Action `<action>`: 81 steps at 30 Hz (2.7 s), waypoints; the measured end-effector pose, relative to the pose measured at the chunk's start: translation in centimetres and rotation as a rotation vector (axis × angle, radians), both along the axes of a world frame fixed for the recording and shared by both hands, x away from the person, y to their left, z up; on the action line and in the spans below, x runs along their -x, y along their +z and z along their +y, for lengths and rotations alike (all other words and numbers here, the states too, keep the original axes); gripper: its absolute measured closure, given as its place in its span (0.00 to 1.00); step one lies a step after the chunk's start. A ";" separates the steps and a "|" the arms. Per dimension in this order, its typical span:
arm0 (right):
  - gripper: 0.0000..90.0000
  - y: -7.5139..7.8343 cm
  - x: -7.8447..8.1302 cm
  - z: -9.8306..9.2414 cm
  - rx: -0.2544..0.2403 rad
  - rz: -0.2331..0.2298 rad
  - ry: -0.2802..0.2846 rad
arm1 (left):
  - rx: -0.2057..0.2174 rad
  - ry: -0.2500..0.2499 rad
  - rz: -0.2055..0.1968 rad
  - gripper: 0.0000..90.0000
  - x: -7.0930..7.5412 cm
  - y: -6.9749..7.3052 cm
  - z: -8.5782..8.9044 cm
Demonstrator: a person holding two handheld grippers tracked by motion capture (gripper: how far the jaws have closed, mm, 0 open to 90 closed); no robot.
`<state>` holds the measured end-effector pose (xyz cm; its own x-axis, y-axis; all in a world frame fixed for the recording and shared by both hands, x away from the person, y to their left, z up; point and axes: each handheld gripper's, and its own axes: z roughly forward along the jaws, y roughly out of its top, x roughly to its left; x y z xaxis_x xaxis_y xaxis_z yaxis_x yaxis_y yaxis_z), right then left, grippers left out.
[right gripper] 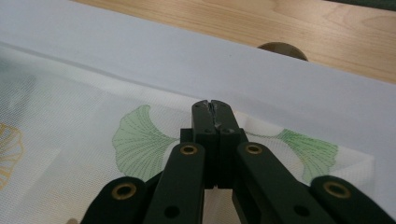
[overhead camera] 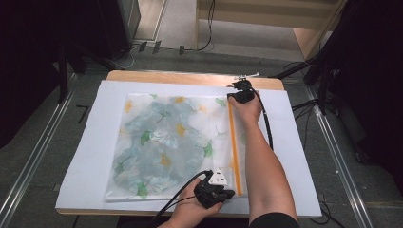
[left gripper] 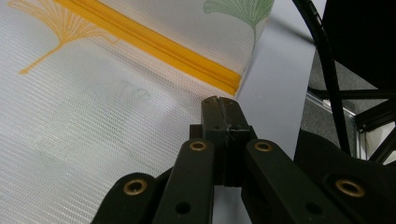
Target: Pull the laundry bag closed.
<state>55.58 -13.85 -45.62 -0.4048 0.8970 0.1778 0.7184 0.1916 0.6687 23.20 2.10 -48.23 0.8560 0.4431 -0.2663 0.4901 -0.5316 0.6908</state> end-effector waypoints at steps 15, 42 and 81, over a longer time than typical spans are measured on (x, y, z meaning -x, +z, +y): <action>0.97 -0.7 -0.1 0.2 -0.010 0.012 0.001 | 0.002 -0.001 0.001 1.00 0.0 0.0 0.0; 0.44 0.4 10.6 -1.9 -0.136 -0.069 0.103 | 0.027 0.021 0.011 0.92 -0.2 0.1 0.4; 0.16 -0.9 21.2 -5.9 -0.143 -0.147 0.125 | 0.151 0.278 -0.176 0.00 -4.1 5.3 13.8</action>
<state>34.34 -19.77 -46.54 -0.5421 0.8081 0.2304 0.5880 0.1689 0.7910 27.29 15.90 -42.95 0.7468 0.6322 -0.2062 0.4684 -0.2800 0.8380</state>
